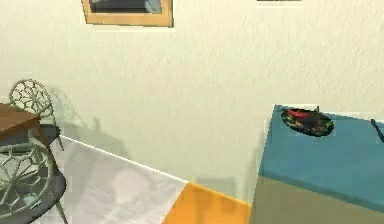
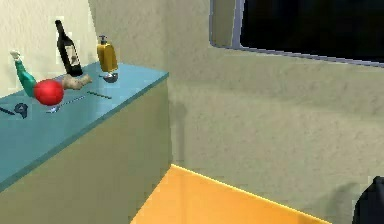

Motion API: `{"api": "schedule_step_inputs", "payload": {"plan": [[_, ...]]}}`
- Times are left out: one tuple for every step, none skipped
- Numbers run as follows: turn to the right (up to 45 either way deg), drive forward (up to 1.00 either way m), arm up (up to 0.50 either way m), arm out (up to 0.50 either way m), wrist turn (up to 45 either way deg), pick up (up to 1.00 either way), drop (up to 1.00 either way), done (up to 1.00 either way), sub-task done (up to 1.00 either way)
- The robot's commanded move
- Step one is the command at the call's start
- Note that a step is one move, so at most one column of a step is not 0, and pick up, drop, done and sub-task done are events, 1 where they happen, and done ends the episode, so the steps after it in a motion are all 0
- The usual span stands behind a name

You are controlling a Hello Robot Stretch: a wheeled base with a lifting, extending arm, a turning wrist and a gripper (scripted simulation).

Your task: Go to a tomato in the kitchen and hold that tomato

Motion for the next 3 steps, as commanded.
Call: {"api": "schedule_step_inputs", "payload": {"plan": [[-30.0,0.00,0.00,0.00,0.0,0.00,0.00,0.00,0.00],[45.0,0.00,0.00,0.00,0.0,0.00,0.00,0.00,0.00],[45.0,0.00,0.00,0.00,0.0,0.00,0.00,0.00,0.00]]}}
